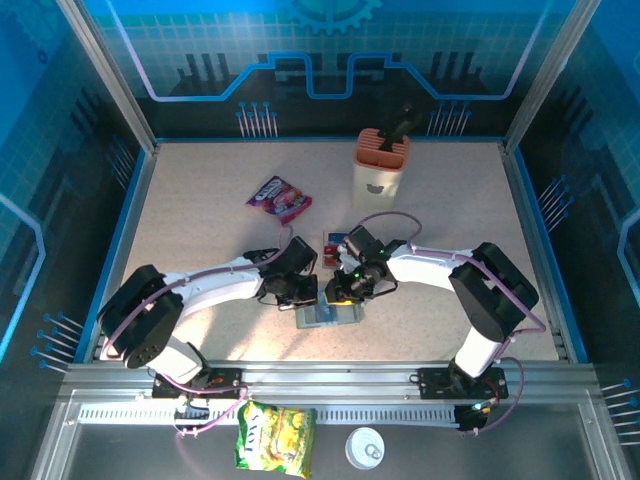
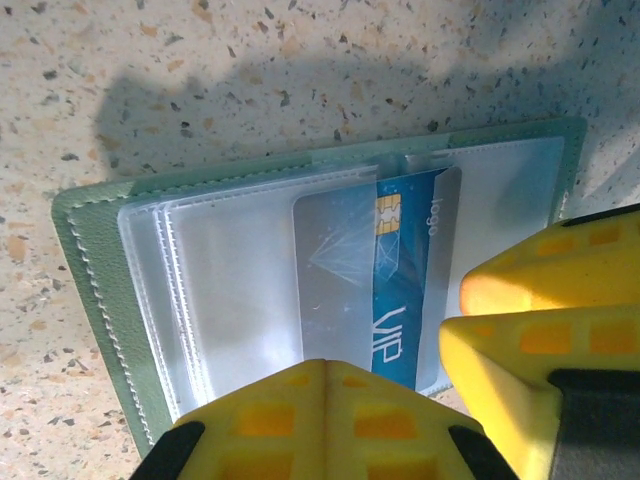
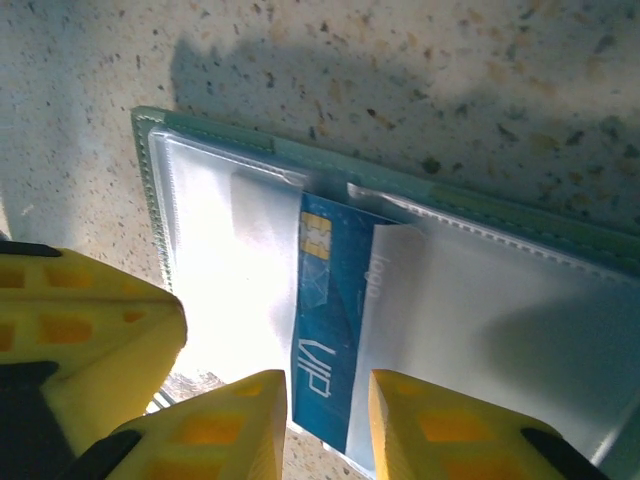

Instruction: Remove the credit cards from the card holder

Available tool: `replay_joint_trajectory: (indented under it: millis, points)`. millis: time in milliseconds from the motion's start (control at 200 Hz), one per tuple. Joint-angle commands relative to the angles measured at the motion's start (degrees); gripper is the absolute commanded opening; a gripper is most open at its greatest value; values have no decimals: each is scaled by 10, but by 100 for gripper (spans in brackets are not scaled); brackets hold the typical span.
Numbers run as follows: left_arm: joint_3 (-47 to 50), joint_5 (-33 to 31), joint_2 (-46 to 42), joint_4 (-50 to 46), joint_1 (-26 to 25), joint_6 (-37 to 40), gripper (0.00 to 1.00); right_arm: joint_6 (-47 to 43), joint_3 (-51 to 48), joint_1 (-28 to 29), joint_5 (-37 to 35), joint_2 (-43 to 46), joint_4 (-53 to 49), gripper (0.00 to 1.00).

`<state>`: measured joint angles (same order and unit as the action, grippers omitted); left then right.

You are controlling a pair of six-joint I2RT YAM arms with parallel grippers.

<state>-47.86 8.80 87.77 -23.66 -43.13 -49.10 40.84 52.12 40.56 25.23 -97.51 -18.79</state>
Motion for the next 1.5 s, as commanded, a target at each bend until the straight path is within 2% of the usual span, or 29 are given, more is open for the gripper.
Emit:
replay_joint_trajectory:
  millis: [0,485,1076,1496]
  points:
    - [4,0,16,-7,-2,7,0,8,19,9,21,-13,10,28]
    - [44,-42,-32,-29,2,-1,0,-1,44,32,-2,-50,-12,29]
    - [73,-41,-2,-7,9,3,0,7,55,42,5,-73,-2,30]
    - [65,-46,-15,-10,10,15,0,10,50,43,19,-68,17,30]
